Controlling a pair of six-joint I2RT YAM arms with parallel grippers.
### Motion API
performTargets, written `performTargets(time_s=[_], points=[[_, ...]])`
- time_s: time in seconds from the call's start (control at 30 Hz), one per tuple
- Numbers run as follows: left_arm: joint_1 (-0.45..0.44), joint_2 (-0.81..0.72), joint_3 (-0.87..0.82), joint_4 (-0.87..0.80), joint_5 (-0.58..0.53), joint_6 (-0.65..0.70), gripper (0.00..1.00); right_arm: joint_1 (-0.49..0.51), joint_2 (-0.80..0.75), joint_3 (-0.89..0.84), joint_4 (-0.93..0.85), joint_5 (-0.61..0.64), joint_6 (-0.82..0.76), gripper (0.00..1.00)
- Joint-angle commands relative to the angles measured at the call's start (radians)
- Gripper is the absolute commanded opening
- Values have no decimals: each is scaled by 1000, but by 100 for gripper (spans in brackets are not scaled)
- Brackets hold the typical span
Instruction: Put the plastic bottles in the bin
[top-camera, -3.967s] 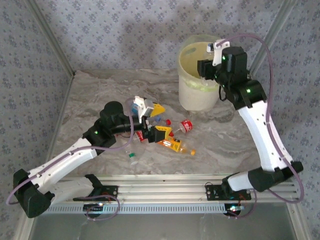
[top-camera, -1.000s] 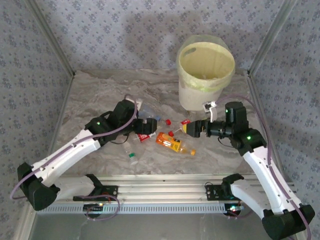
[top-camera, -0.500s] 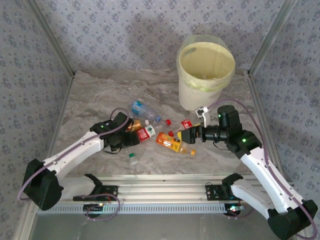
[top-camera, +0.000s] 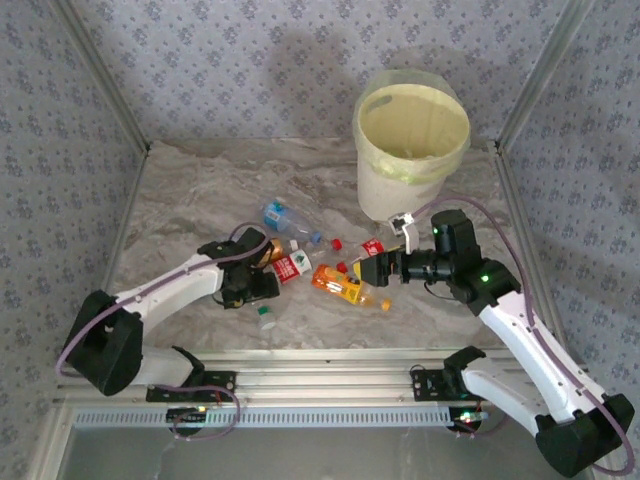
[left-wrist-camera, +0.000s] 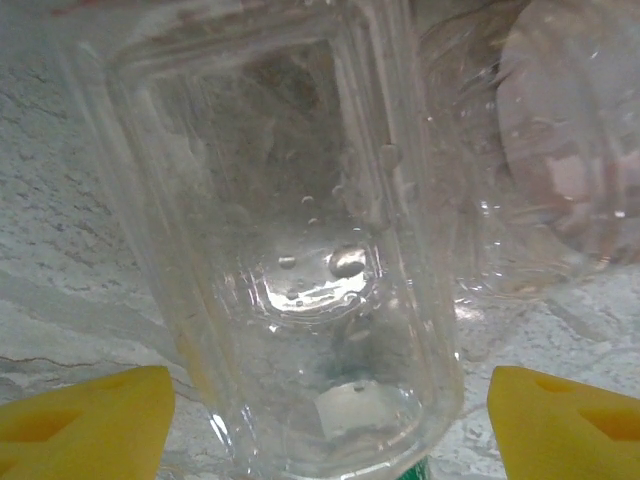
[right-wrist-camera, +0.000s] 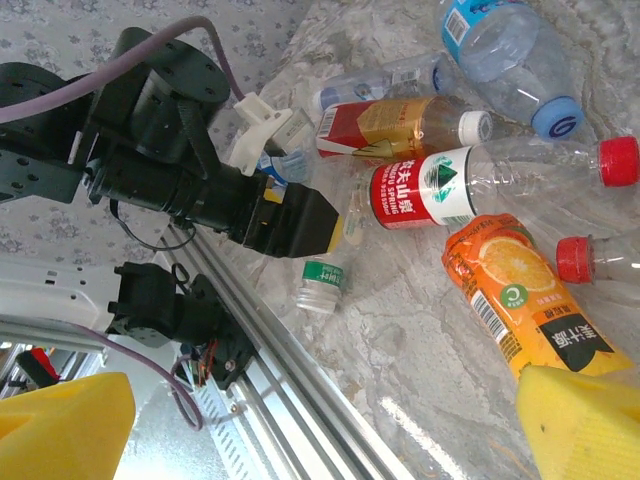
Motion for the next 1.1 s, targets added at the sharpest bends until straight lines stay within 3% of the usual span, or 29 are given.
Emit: performTargets(time_s=[0.0, 0.47, 0.87, 1.07], points=[[9, 14, -6, -17, 2, 29, 81, 8, -2, 1, 0, 20, 5, 100], [18, -1, -43, -72, -68, 52, 77, 9, 11, -9, 16, 32, 11, 100], [23, 26, -27, -46, -71, 90, 62, 9, 5, -13, 12, 41, 21, 100], [22, -31, -6, -83, -47, 116, 53, 9, 10, -22, 46, 44, 50, 100]])
